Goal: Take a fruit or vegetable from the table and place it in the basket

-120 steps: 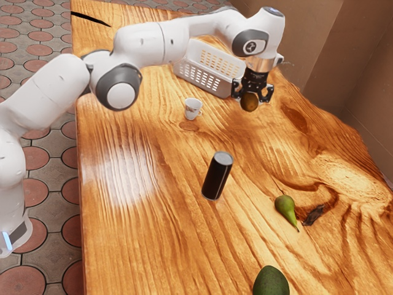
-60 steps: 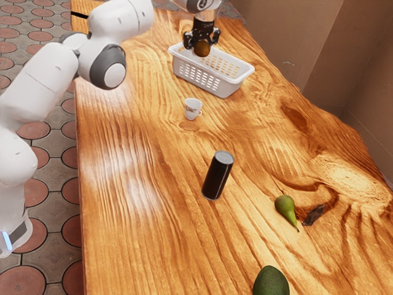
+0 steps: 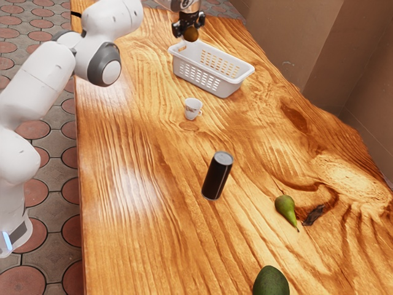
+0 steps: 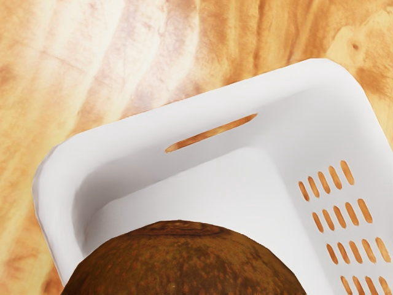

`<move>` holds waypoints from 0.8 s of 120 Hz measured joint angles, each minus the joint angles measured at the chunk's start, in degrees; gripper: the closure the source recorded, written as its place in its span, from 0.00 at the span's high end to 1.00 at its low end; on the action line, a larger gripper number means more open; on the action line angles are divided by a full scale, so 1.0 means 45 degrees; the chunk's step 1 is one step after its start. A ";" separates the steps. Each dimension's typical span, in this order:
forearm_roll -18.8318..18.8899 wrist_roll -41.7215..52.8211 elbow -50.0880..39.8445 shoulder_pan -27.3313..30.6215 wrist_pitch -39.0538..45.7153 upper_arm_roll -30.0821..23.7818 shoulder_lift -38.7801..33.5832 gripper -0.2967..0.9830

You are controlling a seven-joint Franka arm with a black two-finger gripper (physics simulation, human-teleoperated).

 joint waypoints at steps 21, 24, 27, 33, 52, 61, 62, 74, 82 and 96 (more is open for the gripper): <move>0.0040 0.0021 -0.0048 -0.0007 0.0968 0.0091 0.0090 0.43; 0.0070 0.0078 -0.0054 -0.0014 0.1075 0.0183 0.0094 0.46; 0.0090 0.0200 -0.0059 -0.0016 0.1187 0.0421 0.0081 0.51; 0.0115 0.0439 -0.0066 -0.0011 0.1428 0.0665 0.0078 0.58; 0.0151 0.1074 -0.0084 -0.0027 0.1994 0.0787 0.0105 0.70; 0.0153 0.1321 -0.0086 -0.0029 0.2153 0.0793 0.0144 0.73; 0.0152 0.1347 -0.0086 -0.0030 0.2167 0.0793 0.0146 0.73; 0.0081 0.1635 -0.0340 -0.0029 0.2118 0.0613 0.0020 0.75; -0.0520 0.1809 -0.0491 -0.0081 0.0599 -0.0086 -0.0816 0.76; -0.1296 0.2941 -0.1650 -0.0244 -0.4075 -0.5232 -0.3098 0.76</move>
